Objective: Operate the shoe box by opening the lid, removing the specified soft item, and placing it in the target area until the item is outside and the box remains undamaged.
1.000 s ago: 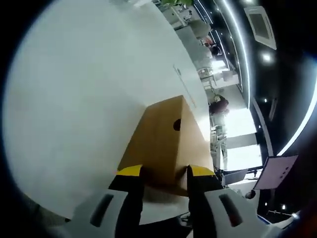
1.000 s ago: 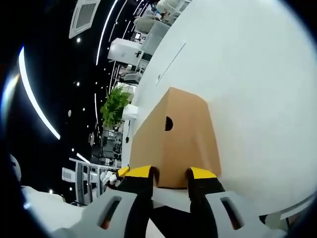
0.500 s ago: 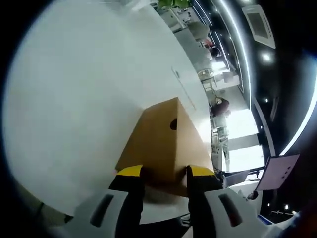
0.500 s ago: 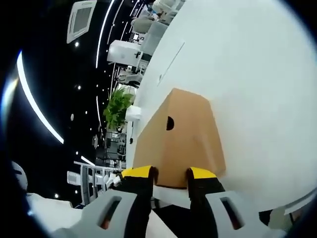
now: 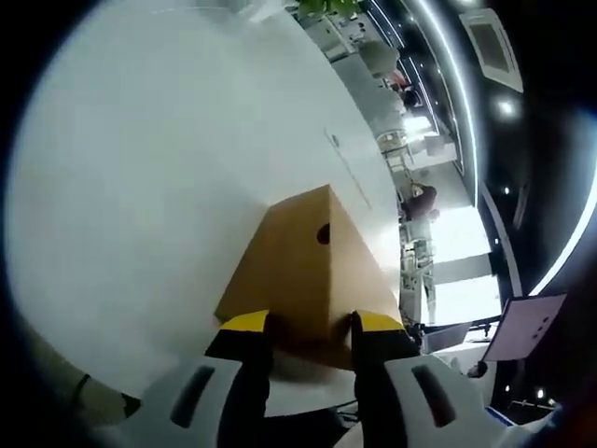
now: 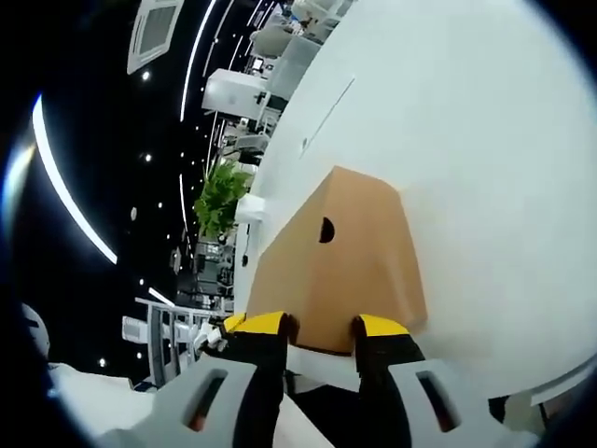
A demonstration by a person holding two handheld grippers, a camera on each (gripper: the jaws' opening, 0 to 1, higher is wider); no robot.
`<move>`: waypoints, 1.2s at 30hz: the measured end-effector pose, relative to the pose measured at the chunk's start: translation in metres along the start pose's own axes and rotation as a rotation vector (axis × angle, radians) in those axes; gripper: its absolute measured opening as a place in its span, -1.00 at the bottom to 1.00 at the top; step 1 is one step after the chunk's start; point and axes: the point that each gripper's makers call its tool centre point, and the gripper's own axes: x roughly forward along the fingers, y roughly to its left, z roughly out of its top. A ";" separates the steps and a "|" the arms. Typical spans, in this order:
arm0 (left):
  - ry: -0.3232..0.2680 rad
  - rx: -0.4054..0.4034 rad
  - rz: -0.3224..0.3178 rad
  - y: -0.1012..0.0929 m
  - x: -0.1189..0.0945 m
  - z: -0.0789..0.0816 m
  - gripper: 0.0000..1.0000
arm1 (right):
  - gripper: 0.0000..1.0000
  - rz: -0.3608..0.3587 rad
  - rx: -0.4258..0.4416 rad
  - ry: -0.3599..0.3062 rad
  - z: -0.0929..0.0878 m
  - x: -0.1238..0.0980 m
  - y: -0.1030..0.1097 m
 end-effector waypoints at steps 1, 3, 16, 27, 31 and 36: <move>-0.006 -0.002 0.001 0.000 0.000 0.000 -0.33 | -0.44 0.002 0.002 -0.003 0.000 0.000 0.000; -0.013 -0.005 0.002 -0.002 -0.001 0.000 -0.33 | -0.44 0.013 0.010 -0.008 0.000 -0.001 0.001; -0.062 0.037 -0.049 -0.011 -0.005 0.003 -0.32 | -0.40 0.051 -0.055 -0.006 0.000 -0.005 0.013; -0.071 0.023 -0.075 -0.016 -0.005 0.006 -0.31 | -0.37 0.098 -0.075 -0.027 0.002 -0.007 0.020; -0.087 0.019 -0.095 -0.016 -0.003 0.004 -0.30 | -0.37 0.110 -0.062 -0.029 0.003 -0.007 0.021; -0.096 0.011 -0.102 -0.020 -0.004 0.007 -0.29 | -0.37 0.120 -0.043 -0.033 0.003 -0.008 0.023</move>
